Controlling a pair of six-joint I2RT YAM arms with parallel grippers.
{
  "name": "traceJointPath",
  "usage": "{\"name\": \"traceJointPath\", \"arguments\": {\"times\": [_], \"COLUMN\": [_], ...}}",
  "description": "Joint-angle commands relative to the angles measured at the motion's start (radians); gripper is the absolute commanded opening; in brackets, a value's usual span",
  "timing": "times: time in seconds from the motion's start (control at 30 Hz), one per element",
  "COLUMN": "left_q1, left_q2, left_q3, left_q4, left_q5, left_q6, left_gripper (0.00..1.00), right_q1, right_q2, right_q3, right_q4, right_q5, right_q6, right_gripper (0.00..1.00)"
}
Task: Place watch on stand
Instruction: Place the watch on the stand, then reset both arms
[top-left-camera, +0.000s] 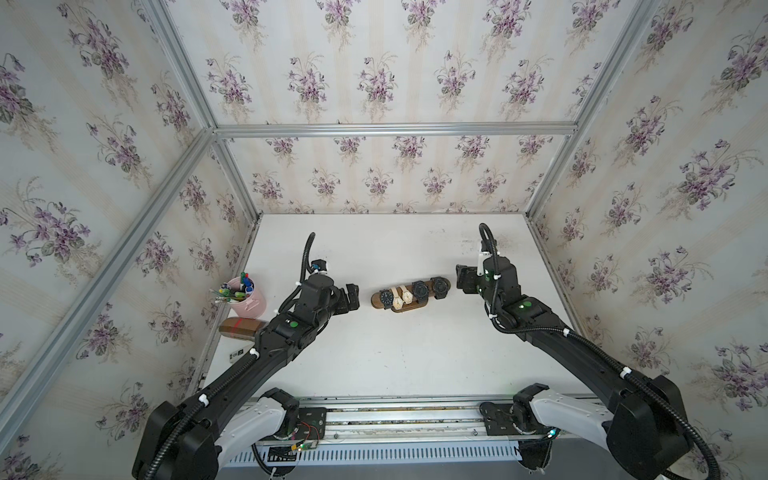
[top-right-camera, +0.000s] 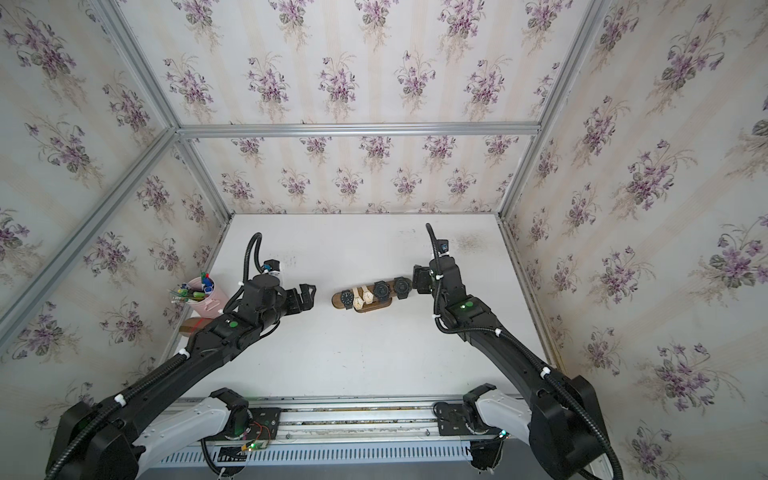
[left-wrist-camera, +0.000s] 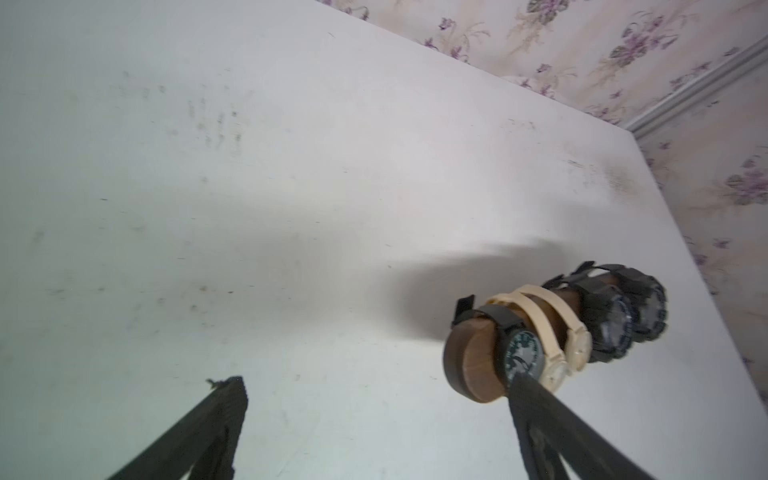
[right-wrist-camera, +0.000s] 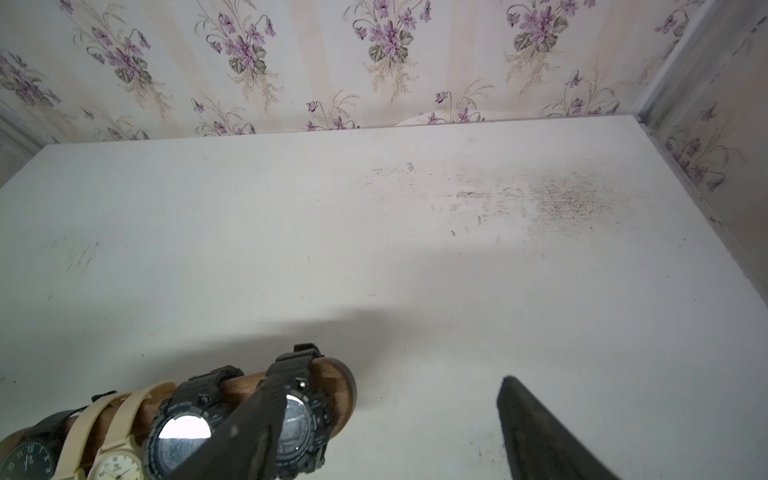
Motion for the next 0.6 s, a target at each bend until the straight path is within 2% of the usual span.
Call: {"name": "traceJointPath", "arguments": {"times": [0.0, 0.1, 0.17, 0.27, 0.47, 0.57], "left_q1": [0.0, 0.001, 0.0, 0.004, 0.072, 0.099], "left_q2": [-0.012, 0.0, 0.021, 0.066, 0.156, 0.173], "left_q3": [0.0, 0.006, 0.003, 0.006, 0.009, -0.072], "left_q4": [-0.07, -0.054, -0.007, 0.054, 0.154, 0.319], "left_q5": [-0.253, -0.395, -0.449, -0.524, -0.477, -0.424], "left_q6": [0.069, 0.113, 0.179, 0.258, 0.366, 0.441], "left_gripper": [1.0, 1.0, 1.0, 1.0, 1.0, 1.0], "right_q1": [-0.035, -0.051, -0.064, -0.086, -0.138, -0.156], "right_q2": [-0.003, 0.0, 0.003, -0.001, 0.036, 0.081], "right_q3": [-0.019, -0.056, -0.077, -0.126, -0.221, -0.276], "right_q4": [0.069, 0.121, 0.149, 0.237, 0.416, 0.527], "right_q5": [0.108, 0.206, 0.247, 0.235, 0.198, 0.188], "right_q6": [0.048, 0.06, 0.067, 0.027, -0.087, -0.142], "right_gripper": [0.88, 0.98, 1.0, 1.0, 1.0, 1.0]}}
